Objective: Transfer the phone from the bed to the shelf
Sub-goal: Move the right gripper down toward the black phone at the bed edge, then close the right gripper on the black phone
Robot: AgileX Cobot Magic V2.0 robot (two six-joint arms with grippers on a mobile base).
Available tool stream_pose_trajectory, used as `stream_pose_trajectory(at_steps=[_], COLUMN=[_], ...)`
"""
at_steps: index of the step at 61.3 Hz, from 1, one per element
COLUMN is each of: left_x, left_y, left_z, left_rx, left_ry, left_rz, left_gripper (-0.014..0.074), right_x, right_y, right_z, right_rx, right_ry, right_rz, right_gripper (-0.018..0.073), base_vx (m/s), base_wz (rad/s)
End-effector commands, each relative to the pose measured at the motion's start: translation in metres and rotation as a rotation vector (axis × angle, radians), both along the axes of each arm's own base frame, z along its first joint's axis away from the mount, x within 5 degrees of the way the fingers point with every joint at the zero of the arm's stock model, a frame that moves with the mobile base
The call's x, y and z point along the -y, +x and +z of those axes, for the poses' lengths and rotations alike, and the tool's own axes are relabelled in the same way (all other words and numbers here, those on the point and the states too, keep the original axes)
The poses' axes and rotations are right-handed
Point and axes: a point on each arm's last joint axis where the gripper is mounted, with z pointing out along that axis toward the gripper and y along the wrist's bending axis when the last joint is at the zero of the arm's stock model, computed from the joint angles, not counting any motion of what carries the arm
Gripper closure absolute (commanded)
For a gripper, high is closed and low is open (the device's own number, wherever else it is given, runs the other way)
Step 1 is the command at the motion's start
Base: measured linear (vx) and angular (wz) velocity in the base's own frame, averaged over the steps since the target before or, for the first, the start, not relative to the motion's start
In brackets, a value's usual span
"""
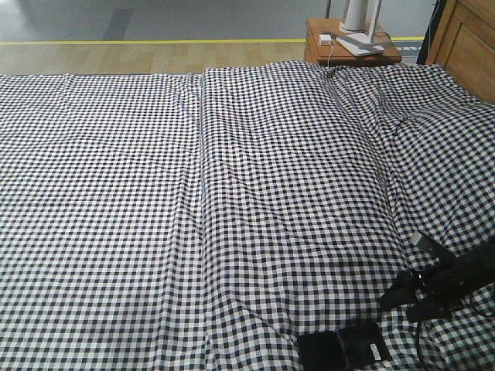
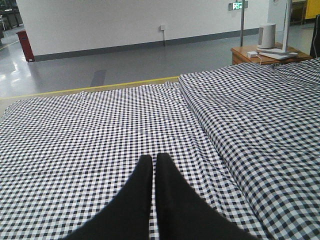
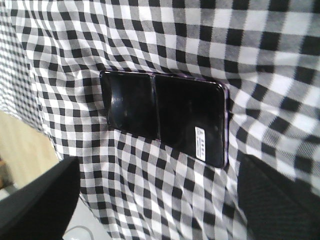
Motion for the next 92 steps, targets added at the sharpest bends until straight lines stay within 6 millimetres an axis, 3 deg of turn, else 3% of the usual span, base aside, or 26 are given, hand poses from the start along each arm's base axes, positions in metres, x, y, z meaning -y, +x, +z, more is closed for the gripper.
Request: stream_pose_trajectory(at_steps=[1,22,53,69,92], left_x=[0.001,0.001,0.001,0.001,0.001], left_y=[-0.001,-0.001,-0.001,-0.001,-0.001], left_z=[0.016,0.016,0.016,0.016,0.016], left_rx=[0.108,0.108,0.108,0.108,0.108], left_ry=[-0.009,-0.009,-0.009,-0.009,-0.009], left_rz=[-0.006,-0.006,-0.006,-0.006,-0.006], left_gripper=[0.0596,0.0596,0.0596,0.0596,0.0596], right_x=[0.003,0.003,-0.006,-0.014,-0.053], right_y=[0.012,0.021,0.008,0.004,0.007], right_z=[0.013,-0.018,-0.058,-0.069,-0.069], right_rx=[0.066,0.053,0.037,0.026,0.007], right_ry=[0.052,0.121,0.202,0.287,0.365], right_rz=[0.016,0.033,0.039,0.001,0.085], right_gripper=[-0.0034,-0.0033,-0.0033,-0.0033,-0.0033], base_vx=[0.0,0.0,0.0,0.0,0.0], base_wz=[0.0,0.0,0.0,0.0,0.0])
